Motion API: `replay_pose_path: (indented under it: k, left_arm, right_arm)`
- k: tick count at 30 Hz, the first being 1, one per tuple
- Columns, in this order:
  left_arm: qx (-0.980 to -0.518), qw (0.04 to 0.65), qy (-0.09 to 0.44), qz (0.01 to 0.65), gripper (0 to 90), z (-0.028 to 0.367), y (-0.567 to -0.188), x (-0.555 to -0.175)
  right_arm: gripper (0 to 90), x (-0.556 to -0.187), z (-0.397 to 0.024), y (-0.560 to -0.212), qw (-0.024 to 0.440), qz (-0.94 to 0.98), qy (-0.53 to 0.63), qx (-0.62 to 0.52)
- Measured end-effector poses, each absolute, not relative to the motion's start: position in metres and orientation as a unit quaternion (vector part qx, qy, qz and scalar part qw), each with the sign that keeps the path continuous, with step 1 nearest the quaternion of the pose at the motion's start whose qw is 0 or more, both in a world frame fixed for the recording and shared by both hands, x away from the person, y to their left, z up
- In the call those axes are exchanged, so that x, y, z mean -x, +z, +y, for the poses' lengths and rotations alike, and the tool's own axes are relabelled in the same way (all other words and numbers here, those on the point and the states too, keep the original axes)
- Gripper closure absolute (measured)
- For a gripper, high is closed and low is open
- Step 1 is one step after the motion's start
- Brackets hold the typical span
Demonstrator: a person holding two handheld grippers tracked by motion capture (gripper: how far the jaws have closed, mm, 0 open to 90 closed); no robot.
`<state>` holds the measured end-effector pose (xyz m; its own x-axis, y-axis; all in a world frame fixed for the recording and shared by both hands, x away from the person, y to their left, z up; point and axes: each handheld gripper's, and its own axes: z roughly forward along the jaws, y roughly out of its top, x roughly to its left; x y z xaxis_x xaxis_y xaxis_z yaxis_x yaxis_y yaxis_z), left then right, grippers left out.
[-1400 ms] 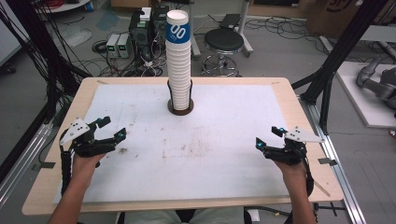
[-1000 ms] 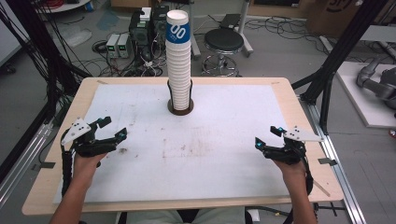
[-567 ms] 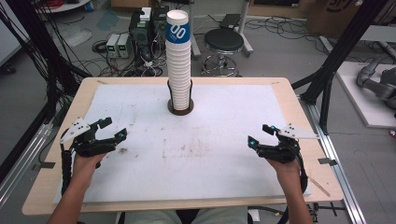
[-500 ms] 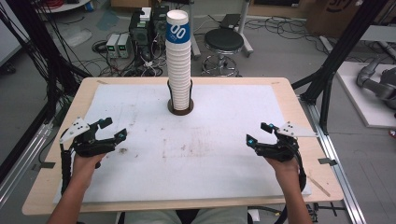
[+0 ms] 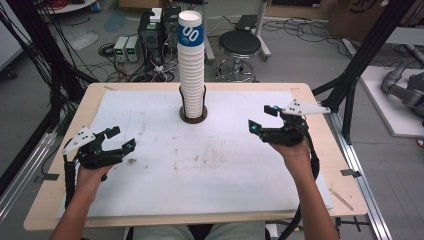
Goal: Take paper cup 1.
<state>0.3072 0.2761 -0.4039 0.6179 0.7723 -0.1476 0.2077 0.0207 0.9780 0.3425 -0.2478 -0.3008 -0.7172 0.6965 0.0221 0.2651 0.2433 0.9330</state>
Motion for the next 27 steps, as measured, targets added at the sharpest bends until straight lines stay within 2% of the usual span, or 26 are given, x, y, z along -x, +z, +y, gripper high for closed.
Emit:
replay_pose_path:
  k: [14, 27]
  left_arm:
    - [-0.658, 0.618, 0.220, 0.370, 17.2, 0.274, -0.407, -0.308]
    - [-0.658, 0.619, 0.216, 0.371, 17.2, 0.275, -0.408, -0.309]
  right_arm:
    - [20.7, -0.393, -0.202, -0.244, 0.170, 0.797, 0.511, -0.273]
    - [20.8, -0.432, -0.160, -0.198, 0.166, 0.802, 0.513, -0.257]
